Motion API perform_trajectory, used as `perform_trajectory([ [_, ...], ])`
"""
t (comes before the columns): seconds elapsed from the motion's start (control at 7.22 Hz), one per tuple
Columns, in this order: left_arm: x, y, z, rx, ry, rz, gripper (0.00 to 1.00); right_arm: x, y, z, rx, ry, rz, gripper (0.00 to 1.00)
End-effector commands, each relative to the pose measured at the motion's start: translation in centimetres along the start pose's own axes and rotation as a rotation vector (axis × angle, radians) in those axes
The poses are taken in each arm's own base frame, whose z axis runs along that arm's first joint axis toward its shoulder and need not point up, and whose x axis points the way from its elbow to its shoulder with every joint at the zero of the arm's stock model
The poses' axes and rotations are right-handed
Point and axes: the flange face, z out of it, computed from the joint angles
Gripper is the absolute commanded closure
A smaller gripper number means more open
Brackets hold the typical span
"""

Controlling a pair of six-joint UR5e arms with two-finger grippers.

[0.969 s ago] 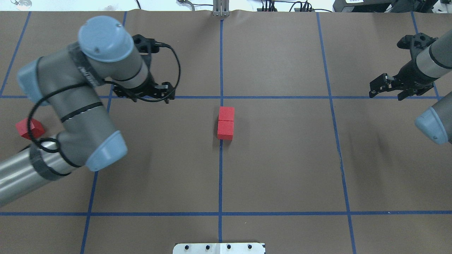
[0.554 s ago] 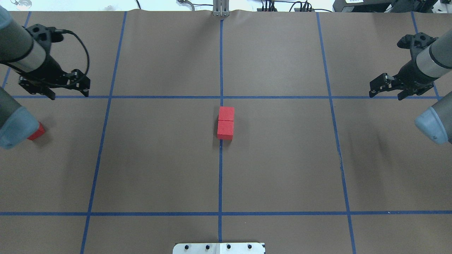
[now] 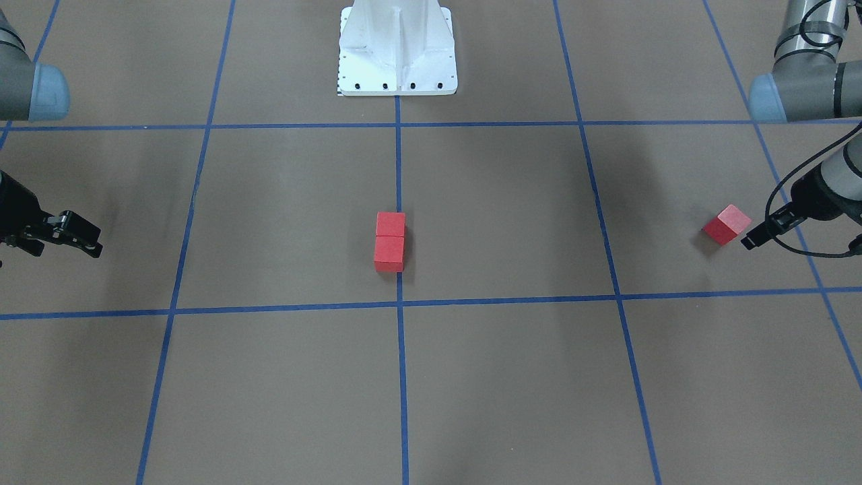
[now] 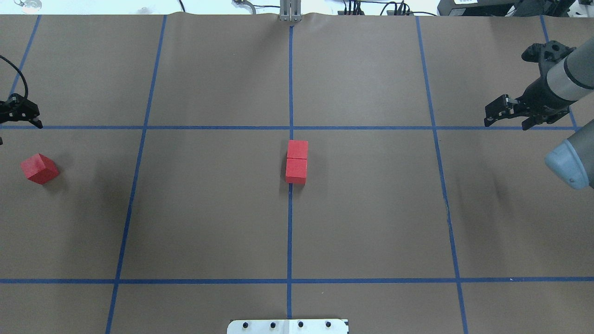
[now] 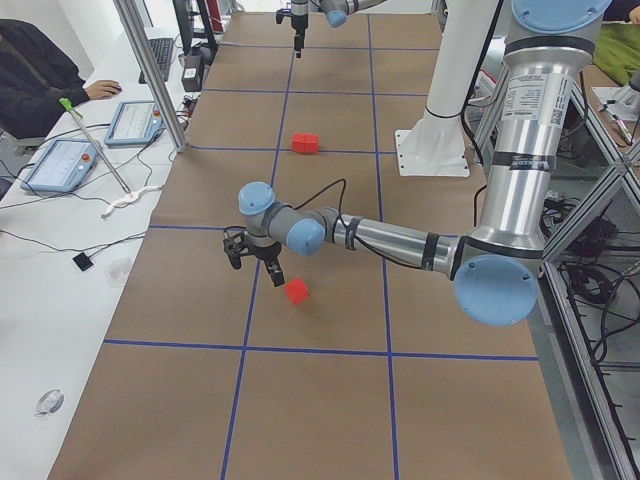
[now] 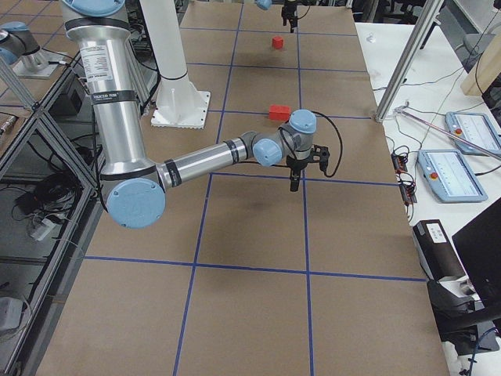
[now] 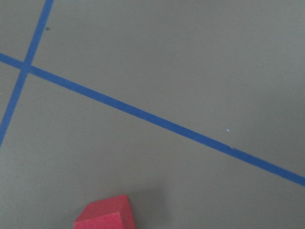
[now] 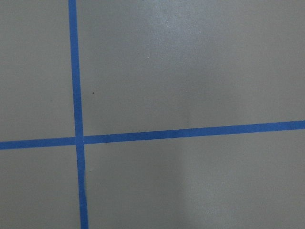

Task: Form red blocks into L shape at center
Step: 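Raise the left gripper and move it toward the last red cube, then lower the left gripper onto the last red cube and grasp it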

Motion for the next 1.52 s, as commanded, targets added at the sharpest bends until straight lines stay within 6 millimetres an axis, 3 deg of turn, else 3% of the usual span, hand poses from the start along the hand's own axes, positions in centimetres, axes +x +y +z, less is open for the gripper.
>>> perform_trajectory([
  [0.0, -2.2, 0.2, 1.3, 0.016, 0.039, -0.201, 0.01, -0.3, 0.0, -0.3, 0.011, 0.001, -0.003, 0.00],
  [0.55, -2.1, 0.3, 2.1, 0.007, 0.042, -0.231, 0.01, -0.6, 0.1, -1.0, 0.025, -0.003, -0.007, 0.00],
  [0.83, -0.8, 2.3, 4.5, -0.026, 0.013, -0.205, 0.01, -0.5, 0.2, -1.0, 0.026, -0.001, -0.006, 0.00],
  [1.38, -2.2, 3.1, 5.8, -0.034, 0.000, -0.186, 0.01, -0.6, 0.1, -1.1, 0.033, 0.002, -0.008, 0.00],
])
